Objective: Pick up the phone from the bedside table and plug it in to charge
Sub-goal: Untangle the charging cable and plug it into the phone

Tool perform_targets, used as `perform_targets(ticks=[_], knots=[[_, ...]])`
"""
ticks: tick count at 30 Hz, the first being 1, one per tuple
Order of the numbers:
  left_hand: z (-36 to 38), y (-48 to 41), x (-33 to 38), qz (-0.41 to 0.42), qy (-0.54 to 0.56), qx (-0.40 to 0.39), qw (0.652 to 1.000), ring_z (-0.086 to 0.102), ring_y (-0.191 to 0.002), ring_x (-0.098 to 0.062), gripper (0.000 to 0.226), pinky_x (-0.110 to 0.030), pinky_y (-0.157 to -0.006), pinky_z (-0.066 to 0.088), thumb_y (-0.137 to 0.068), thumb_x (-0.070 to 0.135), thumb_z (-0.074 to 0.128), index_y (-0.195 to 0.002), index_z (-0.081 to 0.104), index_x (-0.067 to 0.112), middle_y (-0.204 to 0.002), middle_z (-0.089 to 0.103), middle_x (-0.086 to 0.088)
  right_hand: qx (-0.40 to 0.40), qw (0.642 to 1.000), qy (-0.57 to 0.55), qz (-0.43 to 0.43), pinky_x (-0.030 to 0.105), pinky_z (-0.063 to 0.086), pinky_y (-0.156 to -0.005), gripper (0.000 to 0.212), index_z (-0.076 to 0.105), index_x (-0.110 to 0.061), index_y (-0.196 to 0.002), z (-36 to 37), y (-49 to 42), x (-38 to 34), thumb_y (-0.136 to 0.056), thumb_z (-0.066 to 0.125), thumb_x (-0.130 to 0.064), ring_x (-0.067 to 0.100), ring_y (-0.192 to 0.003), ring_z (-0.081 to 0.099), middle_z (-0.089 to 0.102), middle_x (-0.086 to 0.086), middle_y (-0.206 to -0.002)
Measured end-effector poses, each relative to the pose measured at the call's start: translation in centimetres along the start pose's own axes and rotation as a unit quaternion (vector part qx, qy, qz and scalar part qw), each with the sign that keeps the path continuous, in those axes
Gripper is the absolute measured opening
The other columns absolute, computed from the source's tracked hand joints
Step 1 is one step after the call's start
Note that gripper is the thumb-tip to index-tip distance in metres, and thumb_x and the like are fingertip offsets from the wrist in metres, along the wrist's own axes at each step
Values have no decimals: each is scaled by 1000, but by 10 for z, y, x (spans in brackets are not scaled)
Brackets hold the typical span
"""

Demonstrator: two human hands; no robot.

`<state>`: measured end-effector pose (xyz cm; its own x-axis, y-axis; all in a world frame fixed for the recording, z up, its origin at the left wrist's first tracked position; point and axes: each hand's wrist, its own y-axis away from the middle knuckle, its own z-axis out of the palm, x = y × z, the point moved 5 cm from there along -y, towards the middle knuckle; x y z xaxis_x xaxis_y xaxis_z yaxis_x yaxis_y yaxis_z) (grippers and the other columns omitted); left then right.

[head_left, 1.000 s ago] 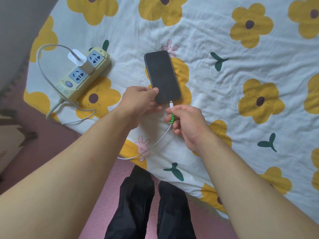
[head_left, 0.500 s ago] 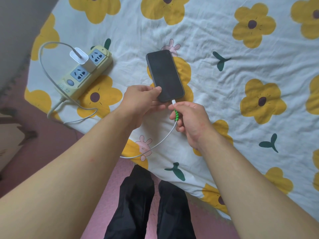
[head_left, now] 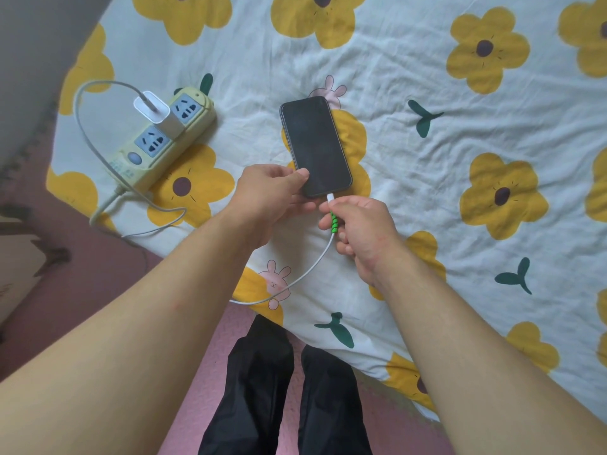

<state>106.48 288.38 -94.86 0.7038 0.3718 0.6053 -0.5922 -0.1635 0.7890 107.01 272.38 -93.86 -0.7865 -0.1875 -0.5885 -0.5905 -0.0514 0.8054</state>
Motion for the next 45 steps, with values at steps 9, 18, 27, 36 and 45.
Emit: perform_targets(ticks=[9,18,27,36,45], knots=[[1,-3,1,-2,-17,0,1000,82,-77,-33,16,-30,-67,65,-101,10,65,-97,67,-5,-88,81,-21,0,1000,7,2,19,32,-39,15,71,-13,-83,-2,-1,-3,-93,60,-9,0,-38,44,69,-2,-59],[-1,-8,1,-1,-39,10,999,81,-72,-29,17,-34,-72,67,-100,9,65,-86,66,-1,-73,81,-11,5,999,42,-12,23,35,-46,19,71,-17,-78,0,-3,-4,-91,60,-10,3,-43,46,69,-4,-56],[-2,-13,2,0,-74,13,997,81,-73,-30,14,-37,-78,67,-100,9,65,-95,67,-4,-87,81,-19,18,997,71,-21,26,37,-61,24,71,-17,-69,2,-6,-5,-89,59,-10,6,-59,52,70,-6,-56],[-4,-17,-3,-6,-71,0,997,82,-80,-33,17,-39,-81,66,-100,12,65,-98,67,-5,-90,82,-20,24,997,75,-26,28,36,-60,29,69,-16,-62,2,-8,-4,-89,60,-9,10,-58,51,71,-5,-61],[-12,-14,-7,15,-80,68,994,82,-78,-33,19,-43,-78,67,-89,18,80,-82,75,1,-80,83,-16,32,993,117,-16,25,41,-53,18,71,-17,-80,-4,-9,-6,-95,60,-17,7,-46,51,79,0,-72]])
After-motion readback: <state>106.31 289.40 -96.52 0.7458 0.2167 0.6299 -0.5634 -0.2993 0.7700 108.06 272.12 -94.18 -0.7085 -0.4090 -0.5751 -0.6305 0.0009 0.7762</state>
